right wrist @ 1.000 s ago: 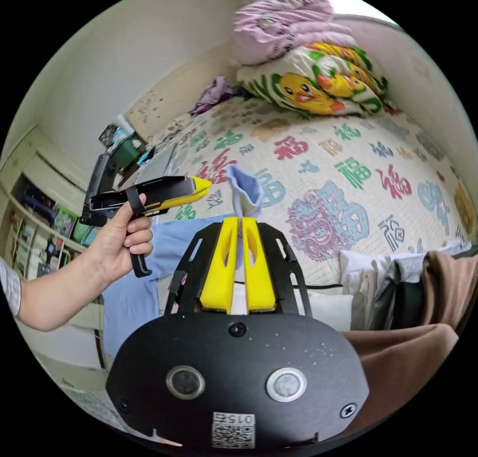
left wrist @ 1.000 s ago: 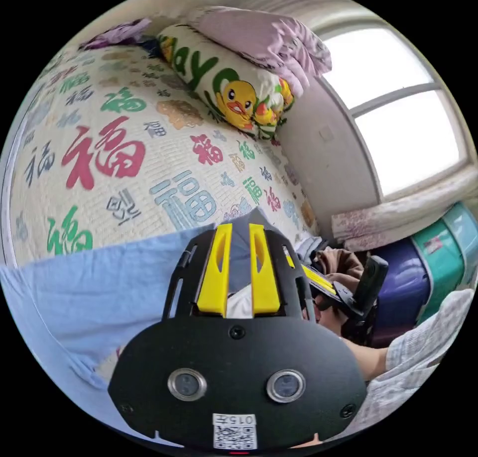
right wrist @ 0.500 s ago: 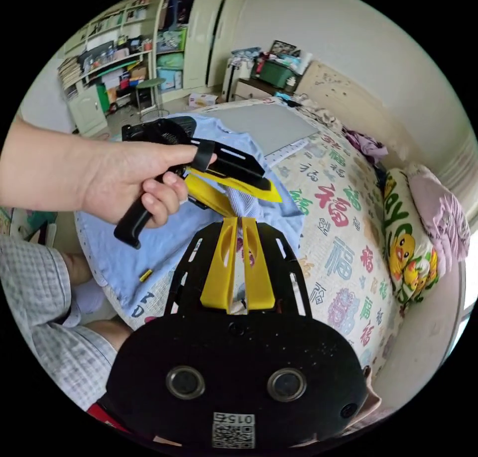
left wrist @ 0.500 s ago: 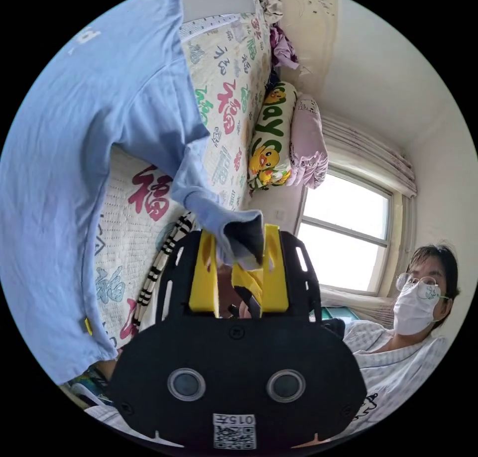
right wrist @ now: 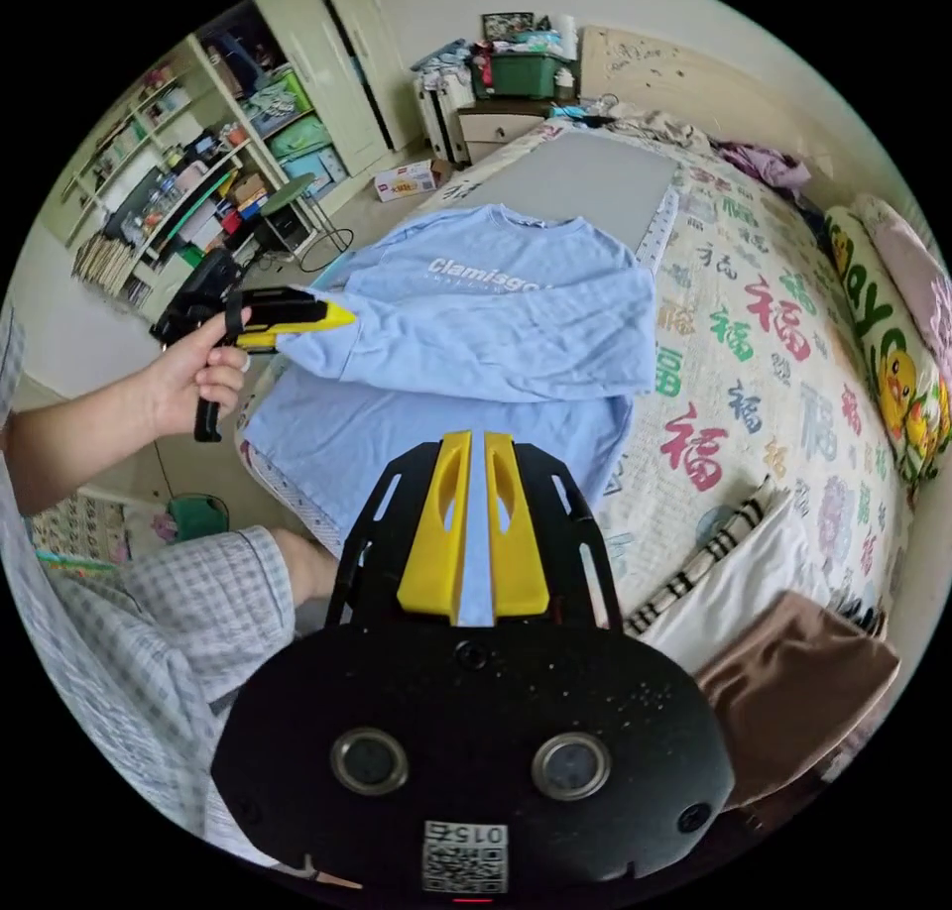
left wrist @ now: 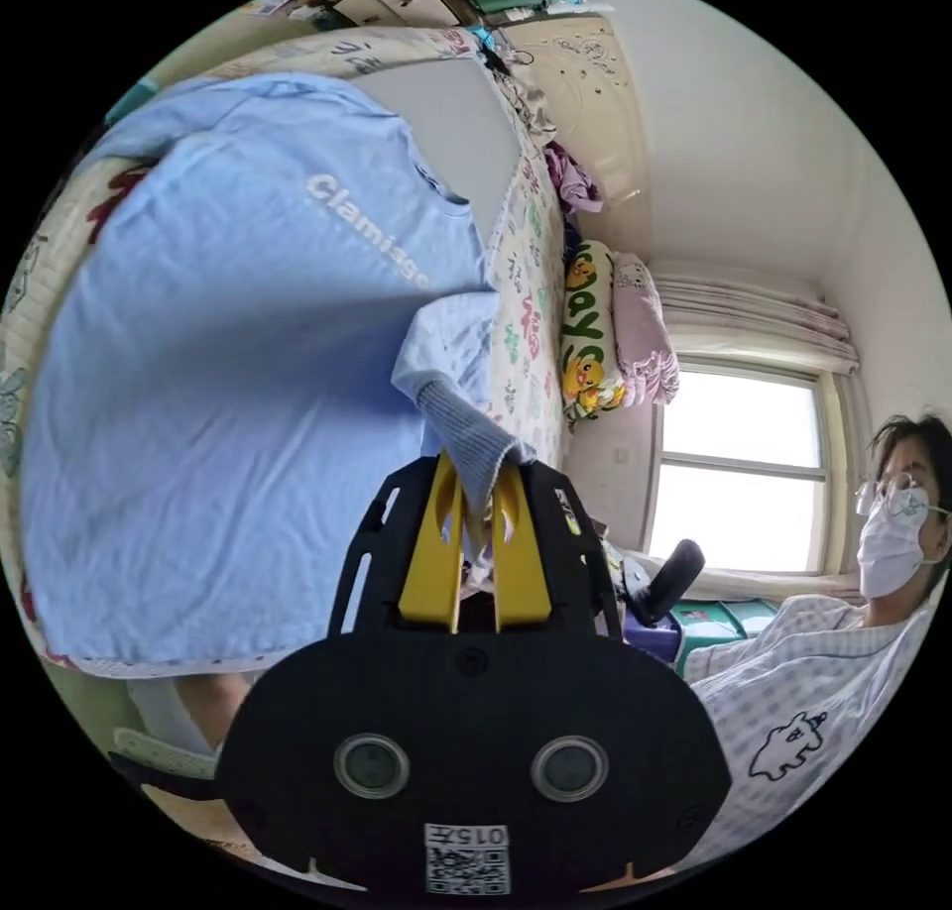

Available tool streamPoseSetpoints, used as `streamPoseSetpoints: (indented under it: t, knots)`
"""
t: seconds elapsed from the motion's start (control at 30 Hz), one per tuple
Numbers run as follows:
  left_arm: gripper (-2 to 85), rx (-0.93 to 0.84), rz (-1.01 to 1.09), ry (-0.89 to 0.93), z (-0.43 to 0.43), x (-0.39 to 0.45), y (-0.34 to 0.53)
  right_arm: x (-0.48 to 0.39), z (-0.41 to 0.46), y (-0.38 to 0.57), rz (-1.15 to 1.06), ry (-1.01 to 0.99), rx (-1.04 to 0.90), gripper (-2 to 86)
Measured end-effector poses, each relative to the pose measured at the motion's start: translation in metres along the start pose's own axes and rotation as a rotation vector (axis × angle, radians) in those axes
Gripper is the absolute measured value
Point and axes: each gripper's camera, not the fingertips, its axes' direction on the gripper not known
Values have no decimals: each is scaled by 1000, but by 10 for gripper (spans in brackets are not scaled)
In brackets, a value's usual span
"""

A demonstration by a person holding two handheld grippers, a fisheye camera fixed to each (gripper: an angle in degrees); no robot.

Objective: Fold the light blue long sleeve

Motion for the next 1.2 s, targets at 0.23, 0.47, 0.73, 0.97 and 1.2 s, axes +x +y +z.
streamPoseSetpoints:
  t: [0.23, 0.47, 0.73, 0.97, 1.2]
  knots:
    - [40, -43, -108, -51, -50, -104, 16, 6, 69, -7, 409, -243, -51, 11]
    - [23, -32, -60, -137, -54, -114, 29, 56, 106, -4, 509, -157, -141, 8]
    - [25, 7, -78, -330, -54, -100, 28, 143, 150, 10, 566, -75, -133, 31]
    - [95, 105, -225, -587, -55, -69, 22, 227, 214, -11, 432, -20, -131, 88]
    - [102, 145, 46, -632, 6, 37, -87, 259, 284, -34, 183, 52, -142, 114]
